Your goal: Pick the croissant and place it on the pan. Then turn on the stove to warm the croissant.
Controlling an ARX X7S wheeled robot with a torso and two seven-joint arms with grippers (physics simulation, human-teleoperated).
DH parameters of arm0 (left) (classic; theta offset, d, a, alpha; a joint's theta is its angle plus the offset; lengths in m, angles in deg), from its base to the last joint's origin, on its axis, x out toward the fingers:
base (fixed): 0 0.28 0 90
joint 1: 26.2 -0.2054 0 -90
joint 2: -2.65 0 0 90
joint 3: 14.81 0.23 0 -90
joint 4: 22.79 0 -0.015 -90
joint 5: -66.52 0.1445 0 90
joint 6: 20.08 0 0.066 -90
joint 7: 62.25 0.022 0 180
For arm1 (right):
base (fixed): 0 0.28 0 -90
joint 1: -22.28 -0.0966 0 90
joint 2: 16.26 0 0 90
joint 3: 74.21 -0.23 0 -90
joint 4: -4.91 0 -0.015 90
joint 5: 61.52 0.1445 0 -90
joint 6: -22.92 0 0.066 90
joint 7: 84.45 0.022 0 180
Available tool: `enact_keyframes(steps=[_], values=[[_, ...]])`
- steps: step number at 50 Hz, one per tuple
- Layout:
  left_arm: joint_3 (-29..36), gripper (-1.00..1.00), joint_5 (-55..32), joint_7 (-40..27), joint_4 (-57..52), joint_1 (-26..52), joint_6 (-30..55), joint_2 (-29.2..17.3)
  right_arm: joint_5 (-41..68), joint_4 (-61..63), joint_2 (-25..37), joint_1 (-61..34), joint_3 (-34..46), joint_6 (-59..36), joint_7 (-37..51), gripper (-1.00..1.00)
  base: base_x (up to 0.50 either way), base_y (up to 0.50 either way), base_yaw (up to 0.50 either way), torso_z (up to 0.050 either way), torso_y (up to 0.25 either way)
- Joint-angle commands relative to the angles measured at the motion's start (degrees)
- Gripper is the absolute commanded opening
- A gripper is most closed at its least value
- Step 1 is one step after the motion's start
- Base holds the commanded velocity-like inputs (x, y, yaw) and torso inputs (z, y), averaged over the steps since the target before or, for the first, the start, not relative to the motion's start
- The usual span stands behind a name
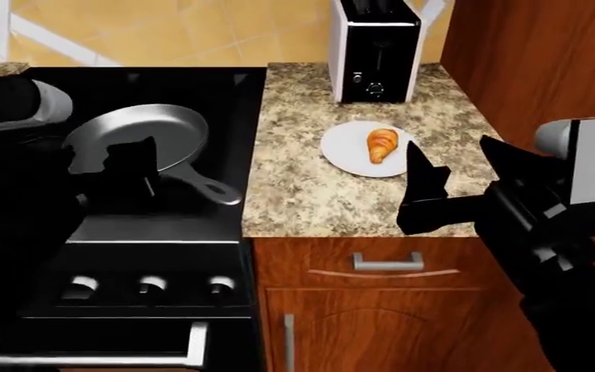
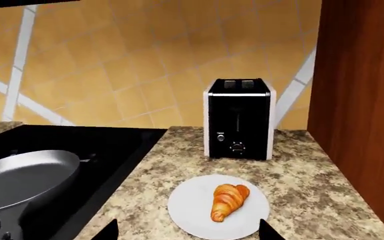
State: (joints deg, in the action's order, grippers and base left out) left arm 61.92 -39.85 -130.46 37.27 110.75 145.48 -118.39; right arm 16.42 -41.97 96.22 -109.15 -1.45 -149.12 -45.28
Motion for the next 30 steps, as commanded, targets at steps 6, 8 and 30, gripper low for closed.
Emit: enact_keyframes(steps=[6,8,30], values=[[2.58,1.0,-11.63,-8.39,0.2,7.93,-0.61,-5.58,9.52,0.56,3.95,-6.11,0.05,-2.6,6.05,1.0,0.5,0.0,0.0,0.0,0.0],[2.64,1.0,-11.83,-8.45,0.08,8.12,-0.85,-5.95,9.58,0.39,4.07,-6.4,0.43,-2.33,6.21,1.0,0.5,0.0,0.0,0.0,0.0],[1.96,1.0,-11.65,-5.59,-0.45,9.47,-1.86,-7.53,8.97,-19.92,2.49,-16.05,11.02,-1.71,17.41,1.0,0.22,0.0,0.0,0.0,0.001]])
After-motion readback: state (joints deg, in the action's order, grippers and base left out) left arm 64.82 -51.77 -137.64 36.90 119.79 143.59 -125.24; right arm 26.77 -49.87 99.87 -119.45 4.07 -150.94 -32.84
